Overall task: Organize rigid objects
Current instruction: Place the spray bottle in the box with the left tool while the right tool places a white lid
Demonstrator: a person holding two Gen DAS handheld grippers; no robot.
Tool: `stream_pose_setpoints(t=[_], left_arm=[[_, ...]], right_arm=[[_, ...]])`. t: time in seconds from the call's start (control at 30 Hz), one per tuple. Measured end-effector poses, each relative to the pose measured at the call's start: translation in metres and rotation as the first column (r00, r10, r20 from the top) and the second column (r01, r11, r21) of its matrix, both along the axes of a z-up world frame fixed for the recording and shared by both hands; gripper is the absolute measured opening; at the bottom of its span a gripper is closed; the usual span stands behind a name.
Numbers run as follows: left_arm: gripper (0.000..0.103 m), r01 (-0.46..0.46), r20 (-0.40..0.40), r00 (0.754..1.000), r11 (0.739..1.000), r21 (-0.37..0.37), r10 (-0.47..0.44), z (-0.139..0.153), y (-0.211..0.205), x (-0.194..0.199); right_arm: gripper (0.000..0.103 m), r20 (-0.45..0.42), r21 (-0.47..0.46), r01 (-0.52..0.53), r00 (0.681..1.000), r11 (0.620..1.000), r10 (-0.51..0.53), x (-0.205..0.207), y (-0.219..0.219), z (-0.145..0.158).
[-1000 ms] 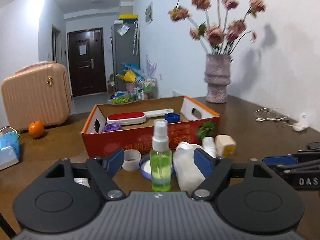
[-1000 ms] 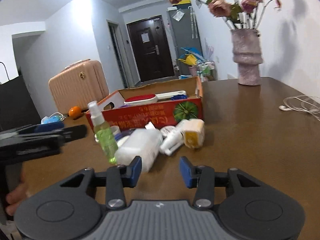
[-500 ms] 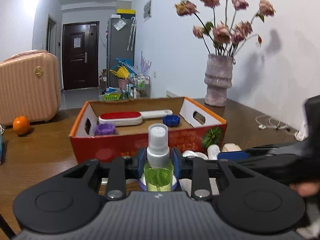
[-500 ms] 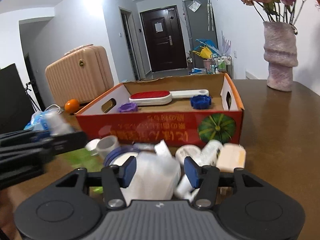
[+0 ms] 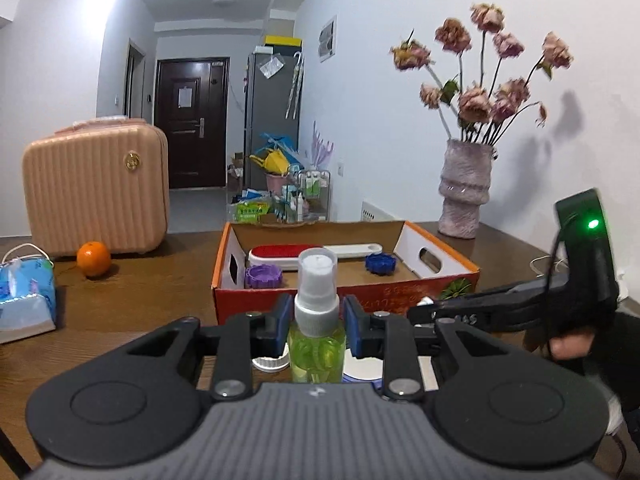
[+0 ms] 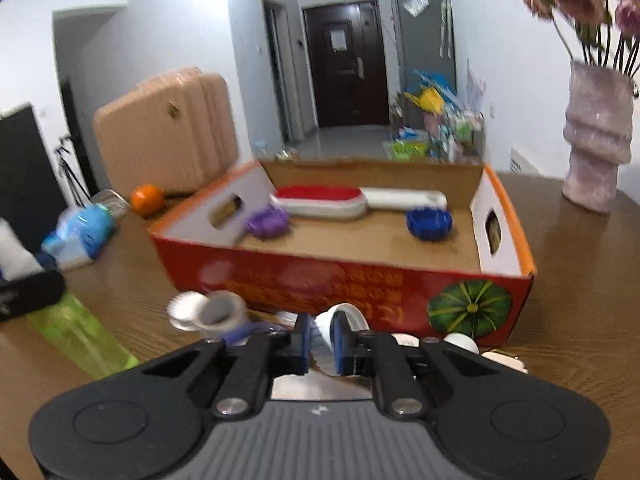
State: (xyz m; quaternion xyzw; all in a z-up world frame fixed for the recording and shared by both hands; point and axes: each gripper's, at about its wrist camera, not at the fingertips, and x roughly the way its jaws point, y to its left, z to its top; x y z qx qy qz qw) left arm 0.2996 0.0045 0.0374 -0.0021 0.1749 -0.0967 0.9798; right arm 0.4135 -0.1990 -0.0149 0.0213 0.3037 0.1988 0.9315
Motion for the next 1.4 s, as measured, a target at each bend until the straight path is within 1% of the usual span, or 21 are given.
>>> stream_pose_setpoints(t=[0.13,0.23,0.27,0.37,0.43,0.5,0.57,0.67,0.7,0.77,0.8,0.9,1.0,1.1,1.17,1.2,1.27,1.3,1.33,1.37,1.4], left_arm=[[0.028,0.004,0.021,1.000,1.000,-0.024,-0.004,0.015,0.003,-0.026],[0.027,0.020,0.025,1.000,0.999,-0.037,-0.019,0.024,0.002,-0.039],[0.022,0.028,0.026,0.999,0.999,-0.041,-0.027,0.026,0.002,-0.040],[0.021,0.078,0.012,0.997,0.996,-0.051,-0.078,0.032,0.000,-0.029],[0.021,0.082,0.007,0.997,0.996,-0.045,-0.082,0.037,-0.002,-0.009],[0.021,0.088,0.017,0.996,0.995,-0.038,-0.087,0.045,-0.002,0.014],[0.021,0.087,0.016,0.996,0.995,-0.050,-0.087,0.054,-0.002,0.049],[0.021,0.076,-0.005,0.997,0.996,-0.053,-0.077,0.062,-0.006,0.116],[0.021,0.070,-0.016,0.997,0.997,-0.045,-0.070,0.061,-0.008,0.138],[0.021,0.049,-0.029,0.998,0.998,-0.043,-0.051,0.055,-0.011,0.180],[0.021,0.036,-0.037,0.999,0.998,-0.046,-0.038,0.048,-0.013,0.204],[0.021,0.001,-0.073,0.997,0.998,-0.058,-0.005,0.024,-0.016,0.257],[0.021,-0.029,-0.129,0.991,0.999,-0.012,0.027,0.000,-0.023,0.295],[0.022,-0.031,-0.164,0.986,0.999,0.037,0.037,-0.021,-0.031,0.312],[0.022,-0.020,-0.197,0.980,0.999,0.048,0.029,-0.024,-0.031,0.317],[0.022,-0.021,-0.188,0.982,0.998,0.051,0.030,-0.021,-0.031,0.314],[0.023,-0.030,-0.161,0.986,0.998,0.063,0.040,-0.016,-0.032,0.311],[0.025,-0.027,-0.165,0.986,0.997,0.071,0.038,-0.013,-0.033,0.308],[0.030,-0.023,-0.170,0.985,0.997,0.077,0.036,-0.012,-0.033,0.307],[0.040,-0.025,-0.175,0.984,0.996,0.080,0.039,-0.009,-0.032,0.304],[0.046,-0.027,-0.177,0.983,0.996,0.085,0.042,-0.007,-0.032,0.301]], right_arm=[[0.011,0.069,0.023,-0.025,0.997,0.999,0.024,-0.044,-0.007,0.029],[0.011,0.100,0.035,-0.064,0.993,0.997,0.060,-0.080,-0.012,0.042],[0.011,0.110,0.031,-0.076,0.991,0.997,0.072,-0.090,-0.012,0.044],[0.011,0.148,-0.007,-0.110,0.983,0.994,0.110,-0.112,-0.013,0.050],[0.011,0.161,-0.038,-0.116,0.980,0.993,0.120,-0.109,-0.012,0.051],[0.011,0.164,-0.059,-0.102,0.980,0.993,0.111,-0.092,-0.012,0.053],[0.011,0.177,-0.085,-0.095,0.978,0.992,0.109,-0.066,-0.011,0.057],[0.011,0.167,-0.133,-0.102,0.978,0.986,0.124,-0.011,-0.005,0.059],[0.011,0.144,-0.153,-0.116,0.980,0.981,0.138,0.016,0.000,0.059],[0.011,0.124,-0.193,-0.116,0.982,0.974,0.142,0.058,0.009,0.057],[0.011,0.103,-0.238,-0.122,0.983,0.964,0.150,0.086,0.017,0.053],[0.011,0.040,-0.310,-0.133,0.988,0.941,0.152,0.147,0.035,0.037],[0.011,-0.046,-0.397,-0.160,0.987,0.904,0.154,0.198,0.055,0.011],[0.012,-0.095,-0.442,-0.181,0.983,0.879,0.155,0.224,0.068,-0.005],[0.013,-0.134,-0.449,-0.202,0.978,0.870,0.158,0.231,0.074,-0.010],[0.017,-0.149,-0.423,-0.219,0.974,0.879,0.171,0.231,0.073,-0.008],[0.036,-0.162,-0.371,-0.228,0.970,0.900,0.179,0.231,0.068,-0.002],[0.038,-0.157,-0.351,-0.226,0.971,0.909,0.181,0.230,0.064,0.002],[0.038,-0.147,-0.324,-0.218,0.973,0.920,0.178,0.226,0.059,0.010],[0.038,-0.140,-0.306,-0.209,0.975,0.929,0.173,0.222,0.054,0.018],[0.038,-0.130,-0.294,-0.202,0.977,0.934,0.170,0.218,0.049,0.024]])
